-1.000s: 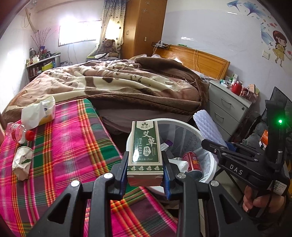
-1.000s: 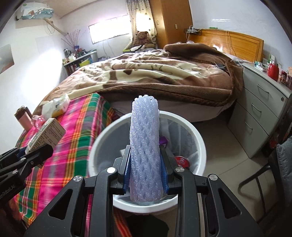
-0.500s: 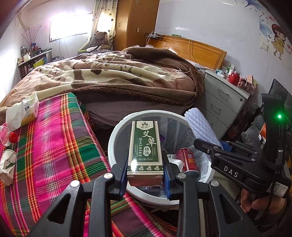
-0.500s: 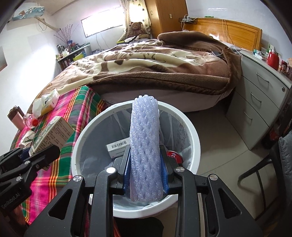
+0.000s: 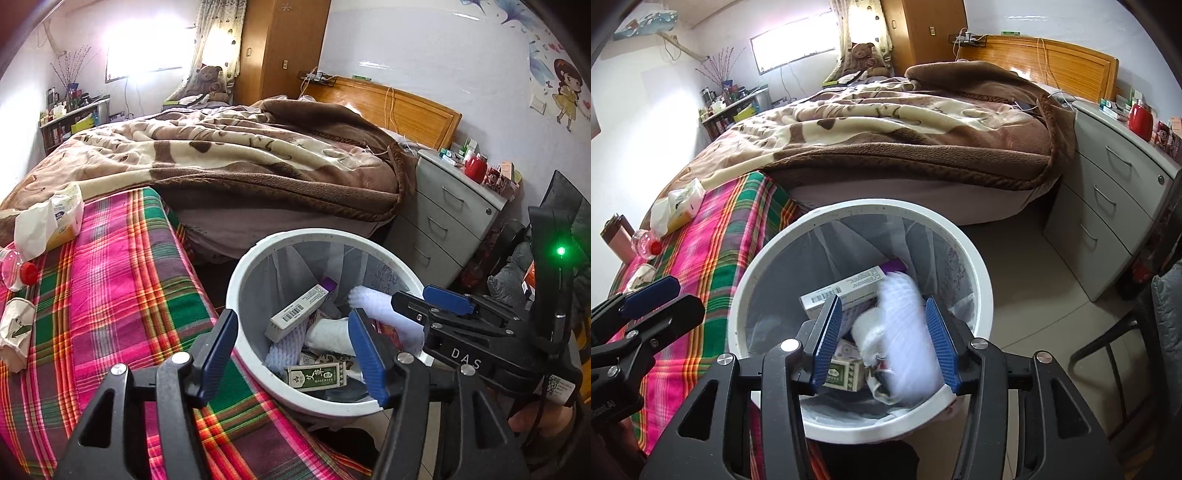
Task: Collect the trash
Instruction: 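Open the left tool while the right tool opens, dropping box and sleeve into the wastebasket, then move both open tools back over the remaining trash on the bedspread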
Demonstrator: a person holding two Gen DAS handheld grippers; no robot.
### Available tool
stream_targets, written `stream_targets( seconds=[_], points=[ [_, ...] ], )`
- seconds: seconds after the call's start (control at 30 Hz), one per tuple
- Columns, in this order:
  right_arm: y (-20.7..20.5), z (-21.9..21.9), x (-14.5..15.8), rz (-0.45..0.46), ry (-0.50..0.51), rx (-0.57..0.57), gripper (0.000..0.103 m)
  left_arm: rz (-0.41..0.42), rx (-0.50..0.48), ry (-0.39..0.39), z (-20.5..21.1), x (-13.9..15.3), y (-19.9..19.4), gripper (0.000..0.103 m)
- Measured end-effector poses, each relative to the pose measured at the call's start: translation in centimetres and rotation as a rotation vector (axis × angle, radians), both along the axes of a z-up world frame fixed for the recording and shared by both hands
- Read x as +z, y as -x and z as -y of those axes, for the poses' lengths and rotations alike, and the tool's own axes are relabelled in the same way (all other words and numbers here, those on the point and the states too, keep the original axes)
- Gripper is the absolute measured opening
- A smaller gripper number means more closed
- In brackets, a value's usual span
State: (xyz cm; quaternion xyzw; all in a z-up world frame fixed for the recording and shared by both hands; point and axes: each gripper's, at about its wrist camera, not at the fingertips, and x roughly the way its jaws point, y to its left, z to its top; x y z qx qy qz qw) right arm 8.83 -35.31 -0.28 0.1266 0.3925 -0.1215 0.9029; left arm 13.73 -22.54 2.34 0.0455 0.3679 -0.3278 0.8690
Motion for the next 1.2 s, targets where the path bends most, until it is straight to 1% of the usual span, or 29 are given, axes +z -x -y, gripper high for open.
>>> stream_targets(
  seconds=[0.37,0.6,0.8,0.9,1.2],
  points=[
    [-0.1,-1.4,0.7,0.024,0.011,0.018,0.05,0.021,0.063,0.016,-3.5,0.7,0.2,0.065],
    [-0.3,-3.1,1.0,0.039,0.011,0.05,0.051,0.041,0.111,0.025,-6.2,1.1,0.3,0.067],
    [-0.7,-4.9,1.3,0.057,0.011,0.086,0.056,0.066,0.155,0.027,-8.7,1.5,0.3,0.068],
    [-0.8,-5.9,1.6,0.068,0.009,0.102,0.057,0.086,0.179,0.021,-10.1,1.7,0.3,0.069],
    [-2.1,-9.7,1.7,0.086,-0.005,0.166,0.058,0.096,0.257,0.023,-15.0,1.6,-0.4,0.07]
  ],
)
